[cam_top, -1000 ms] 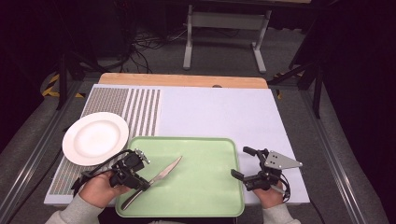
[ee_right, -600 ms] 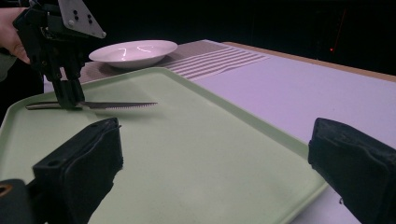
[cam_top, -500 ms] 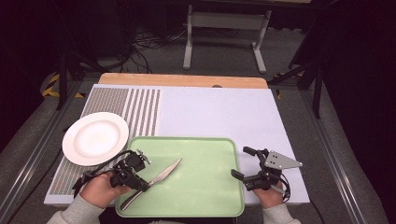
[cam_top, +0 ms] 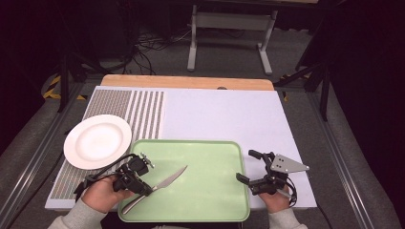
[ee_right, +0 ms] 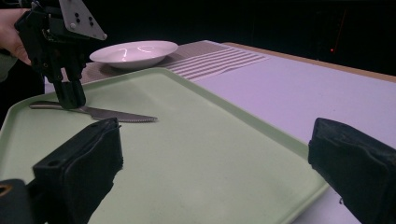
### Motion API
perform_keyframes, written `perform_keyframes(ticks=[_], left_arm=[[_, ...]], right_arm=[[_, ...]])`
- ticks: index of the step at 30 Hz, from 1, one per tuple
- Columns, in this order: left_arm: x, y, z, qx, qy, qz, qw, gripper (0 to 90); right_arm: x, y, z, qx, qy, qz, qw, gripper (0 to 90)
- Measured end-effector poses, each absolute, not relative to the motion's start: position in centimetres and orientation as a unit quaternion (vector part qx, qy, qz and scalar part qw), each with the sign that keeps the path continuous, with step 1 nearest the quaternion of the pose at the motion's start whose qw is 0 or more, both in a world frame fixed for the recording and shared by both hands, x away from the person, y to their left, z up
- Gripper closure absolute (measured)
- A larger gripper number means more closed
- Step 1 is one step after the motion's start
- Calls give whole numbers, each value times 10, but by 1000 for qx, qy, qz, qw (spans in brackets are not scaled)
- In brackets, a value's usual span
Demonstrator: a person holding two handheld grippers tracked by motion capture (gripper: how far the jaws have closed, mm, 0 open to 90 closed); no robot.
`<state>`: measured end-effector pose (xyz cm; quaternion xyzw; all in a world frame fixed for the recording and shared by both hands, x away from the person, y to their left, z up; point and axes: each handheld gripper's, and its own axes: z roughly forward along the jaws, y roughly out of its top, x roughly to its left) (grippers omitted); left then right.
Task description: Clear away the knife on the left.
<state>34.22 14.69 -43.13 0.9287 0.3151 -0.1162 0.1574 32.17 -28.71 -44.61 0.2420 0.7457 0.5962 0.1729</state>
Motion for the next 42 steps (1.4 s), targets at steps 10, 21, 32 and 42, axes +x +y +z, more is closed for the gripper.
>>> perform_keyframes(ticks=[10,21,32,42], left_arm=[[345,153,-422,921,289,-137,221,325],[332,144,-408,940,186,-63,278,337],[314,129,-410,959,120,28,257,897],[312,121,-419,968,98,41,228,899]], right_arm=[[322,-287,-446,241,746,596,173,35],[322,-287,-446,241,746,597,172,35],[322,-287,-447,242,745,598,170,35],[323,-286,-447,242,747,596,169,35]])
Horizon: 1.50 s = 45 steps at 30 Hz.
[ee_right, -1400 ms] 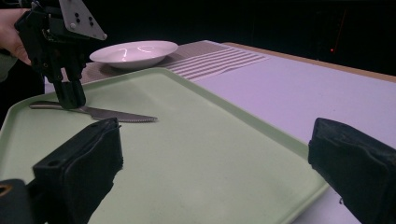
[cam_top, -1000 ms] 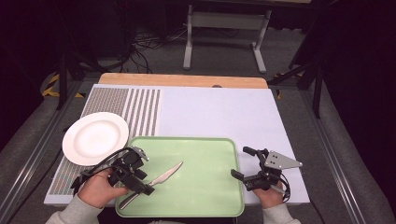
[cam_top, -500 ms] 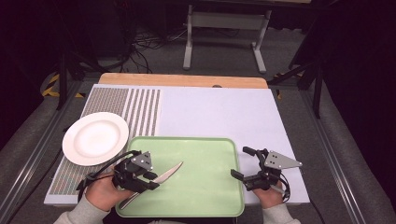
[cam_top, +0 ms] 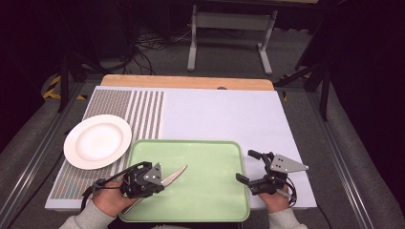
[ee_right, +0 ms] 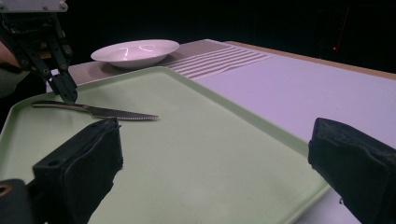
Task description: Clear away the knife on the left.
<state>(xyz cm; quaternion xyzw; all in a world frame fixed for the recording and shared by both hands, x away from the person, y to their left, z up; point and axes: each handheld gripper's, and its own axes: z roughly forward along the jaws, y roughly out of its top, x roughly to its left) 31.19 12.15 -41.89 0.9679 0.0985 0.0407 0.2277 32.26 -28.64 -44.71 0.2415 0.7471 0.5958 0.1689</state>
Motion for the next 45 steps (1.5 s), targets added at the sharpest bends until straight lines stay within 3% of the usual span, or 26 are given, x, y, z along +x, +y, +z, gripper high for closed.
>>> perform_keyframes(ticks=[20,45], left_arm=[[314,114,-433,977,106,26,185,899],[323,128,-434,969,149,25,195,900]], right_arm=[[322,-287,-447,241,745,597,171,35],[322,-287,-447,241,746,597,172,35]])
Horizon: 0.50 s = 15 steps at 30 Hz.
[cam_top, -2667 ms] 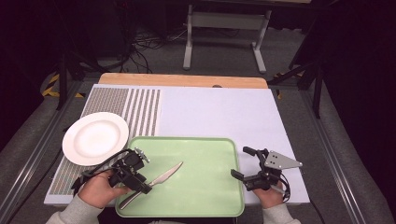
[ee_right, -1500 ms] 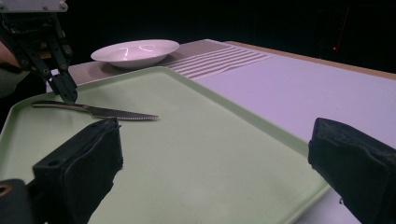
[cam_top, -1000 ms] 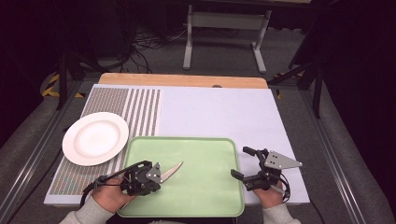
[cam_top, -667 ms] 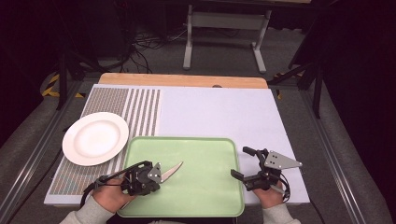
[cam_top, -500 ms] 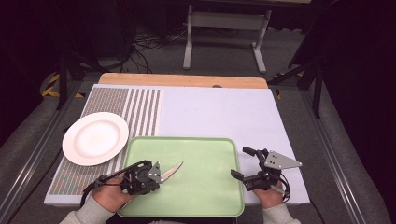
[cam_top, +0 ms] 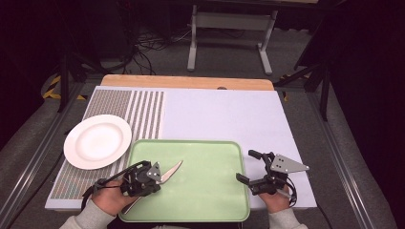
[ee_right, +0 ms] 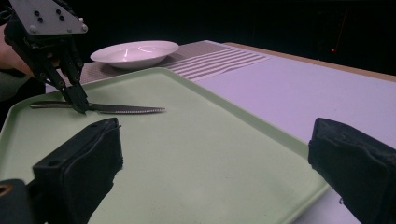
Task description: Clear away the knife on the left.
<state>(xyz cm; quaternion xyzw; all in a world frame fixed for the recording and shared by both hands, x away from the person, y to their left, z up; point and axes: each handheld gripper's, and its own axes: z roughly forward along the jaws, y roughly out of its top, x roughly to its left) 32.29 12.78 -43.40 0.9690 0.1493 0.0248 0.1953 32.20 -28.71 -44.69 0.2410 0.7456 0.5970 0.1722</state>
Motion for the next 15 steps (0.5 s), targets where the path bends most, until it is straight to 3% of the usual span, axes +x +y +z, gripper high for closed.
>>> perform_keyframes(ticks=[15], left_arm=[[328,147,-435,961,189,29,199,899]], right_arm=[[325,-286,-446,238,746,598,171,36]])
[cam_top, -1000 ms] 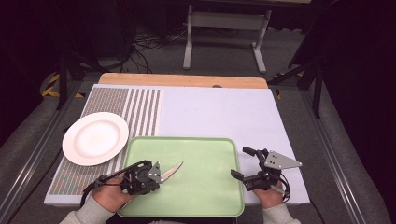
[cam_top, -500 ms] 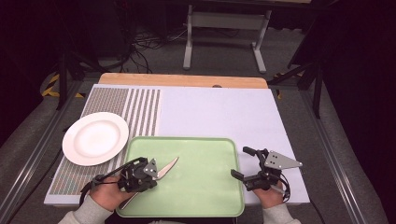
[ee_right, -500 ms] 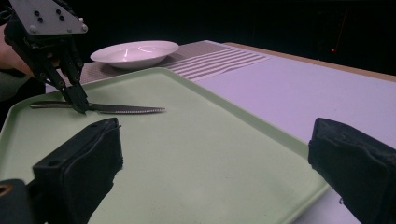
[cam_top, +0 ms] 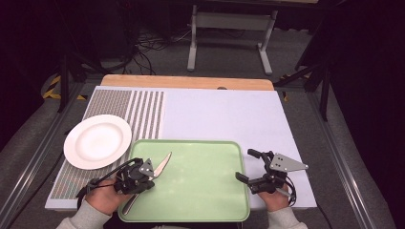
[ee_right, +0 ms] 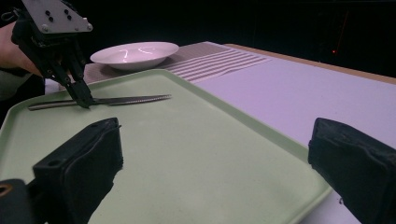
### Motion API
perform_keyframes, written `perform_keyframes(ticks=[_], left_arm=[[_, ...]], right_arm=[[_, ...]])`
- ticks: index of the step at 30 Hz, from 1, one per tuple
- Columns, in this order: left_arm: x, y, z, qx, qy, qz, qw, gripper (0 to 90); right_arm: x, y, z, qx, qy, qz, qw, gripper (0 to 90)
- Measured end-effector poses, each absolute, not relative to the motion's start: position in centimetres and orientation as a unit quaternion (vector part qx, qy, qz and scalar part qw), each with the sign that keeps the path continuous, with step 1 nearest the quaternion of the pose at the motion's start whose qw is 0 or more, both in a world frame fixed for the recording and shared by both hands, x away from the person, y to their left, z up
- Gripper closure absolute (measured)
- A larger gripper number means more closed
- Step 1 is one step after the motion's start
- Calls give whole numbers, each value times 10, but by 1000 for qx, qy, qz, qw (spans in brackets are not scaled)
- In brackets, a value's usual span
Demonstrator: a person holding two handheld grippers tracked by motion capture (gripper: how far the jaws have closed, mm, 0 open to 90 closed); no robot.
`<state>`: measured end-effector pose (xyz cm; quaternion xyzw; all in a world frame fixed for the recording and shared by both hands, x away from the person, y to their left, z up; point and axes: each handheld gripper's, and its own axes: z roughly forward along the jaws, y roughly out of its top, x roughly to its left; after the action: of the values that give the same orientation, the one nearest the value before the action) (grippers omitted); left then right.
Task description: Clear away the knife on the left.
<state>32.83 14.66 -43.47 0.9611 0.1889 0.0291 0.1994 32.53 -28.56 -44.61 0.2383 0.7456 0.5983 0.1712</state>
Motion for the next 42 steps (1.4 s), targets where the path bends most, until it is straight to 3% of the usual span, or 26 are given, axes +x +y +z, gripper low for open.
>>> perform_keyframes(ticks=[42], left_arm=[[335,185,-437,943,255,18,212,899]], right_arm=[[327,-285,-447,240,745,599,169,36]])
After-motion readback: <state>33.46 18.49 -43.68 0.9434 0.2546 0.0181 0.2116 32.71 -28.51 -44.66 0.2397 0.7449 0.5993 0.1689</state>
